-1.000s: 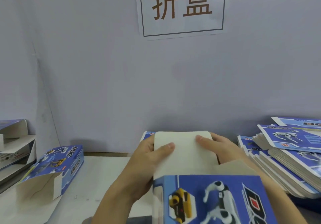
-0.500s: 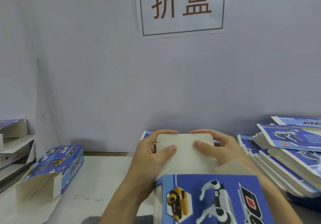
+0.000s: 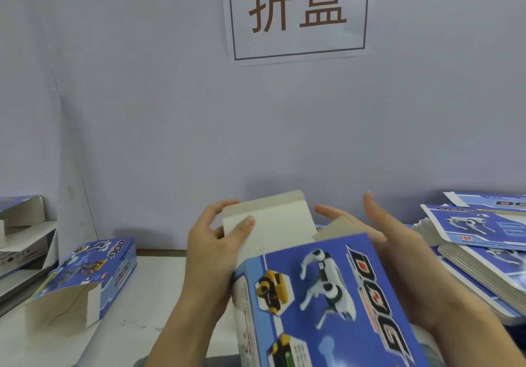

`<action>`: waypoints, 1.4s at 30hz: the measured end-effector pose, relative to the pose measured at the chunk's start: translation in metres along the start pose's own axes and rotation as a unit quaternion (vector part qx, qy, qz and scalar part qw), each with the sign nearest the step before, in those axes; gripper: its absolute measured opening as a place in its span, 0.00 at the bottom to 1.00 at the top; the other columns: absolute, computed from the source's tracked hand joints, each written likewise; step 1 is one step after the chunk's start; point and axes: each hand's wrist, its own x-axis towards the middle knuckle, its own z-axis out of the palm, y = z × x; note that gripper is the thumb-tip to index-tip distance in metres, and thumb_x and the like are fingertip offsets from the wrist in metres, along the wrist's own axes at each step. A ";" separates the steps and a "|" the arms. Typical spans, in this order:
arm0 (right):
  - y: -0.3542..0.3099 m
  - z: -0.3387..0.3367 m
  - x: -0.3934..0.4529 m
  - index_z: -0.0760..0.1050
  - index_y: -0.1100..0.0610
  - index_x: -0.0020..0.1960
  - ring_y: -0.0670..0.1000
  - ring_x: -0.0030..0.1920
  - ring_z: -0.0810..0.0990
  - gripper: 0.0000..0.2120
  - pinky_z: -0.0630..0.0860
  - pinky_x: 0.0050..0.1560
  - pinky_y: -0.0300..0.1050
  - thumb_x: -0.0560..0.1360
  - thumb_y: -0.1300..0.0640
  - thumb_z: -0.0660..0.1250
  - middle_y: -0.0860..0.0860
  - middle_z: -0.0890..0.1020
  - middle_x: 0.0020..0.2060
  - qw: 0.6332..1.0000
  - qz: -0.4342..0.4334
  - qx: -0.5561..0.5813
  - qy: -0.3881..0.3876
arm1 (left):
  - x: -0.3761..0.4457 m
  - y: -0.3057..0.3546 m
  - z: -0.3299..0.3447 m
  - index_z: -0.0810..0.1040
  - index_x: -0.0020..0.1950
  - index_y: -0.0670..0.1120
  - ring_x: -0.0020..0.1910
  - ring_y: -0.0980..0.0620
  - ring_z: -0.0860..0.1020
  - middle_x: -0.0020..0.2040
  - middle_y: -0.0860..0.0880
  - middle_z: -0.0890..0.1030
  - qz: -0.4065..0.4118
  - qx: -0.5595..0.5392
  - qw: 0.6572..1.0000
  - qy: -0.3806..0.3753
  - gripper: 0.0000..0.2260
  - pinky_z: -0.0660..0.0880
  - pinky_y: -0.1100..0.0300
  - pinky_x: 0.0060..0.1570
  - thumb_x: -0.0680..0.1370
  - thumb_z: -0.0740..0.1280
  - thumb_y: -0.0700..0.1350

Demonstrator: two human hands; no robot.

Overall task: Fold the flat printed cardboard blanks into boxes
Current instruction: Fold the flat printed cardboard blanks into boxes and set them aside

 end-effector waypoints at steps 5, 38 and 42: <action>-0.002 0.004 -0.010 0.78 0.39 0.62 0.59 0.47 0.87 0.25 0.83 0.42 0.46 0.66 0.43 0.75 0.56 0.86 0.52 0.996 -0.080 -0.039 -0.017 | -0.001 0.010 -0.001 0.72 0.59 0.50 0.42 0.44 0.87 0.44 0.47 0.87 0.030 -0.029 0.997 0.068 0.21 0.82 0.53 0.32 0.70 0.74 0.52; 0.014 0.055 0.021 0.72 0.46 0.53 0.48 0.29 0.82 0.05 0.74 0.25 0.39 0.81 0.54 0.59 0.55 0.81 0.35 0.945 -0.186 -0.072 0.260 | -0.011 0.027 0.016 0.72 0.45 0.46 0.25 0.57 0.76 0.26 0.53 0.73 0.086 0.089 0.992 -0.015 0.08 0.69 0.64 0.23 0.83 0.57 0.42; 0.012 0.057 0.023 0.69 0.36 0.64 0.50 0.32 0.84 0.17 0.78 0.28 0.40 0.81 0.56 0.58 0.58 0.83 0.40 0.947 -0.183 -0.029 0.261 | -0.011 0.028 0.017 0.71 0.54 0.70 0.39 0.41 0.76 0.34 0.48 0.76 0.041 0.039 0.998 -0.009 0.18 0.75 0.43 0.40 0.83 0.56 0.43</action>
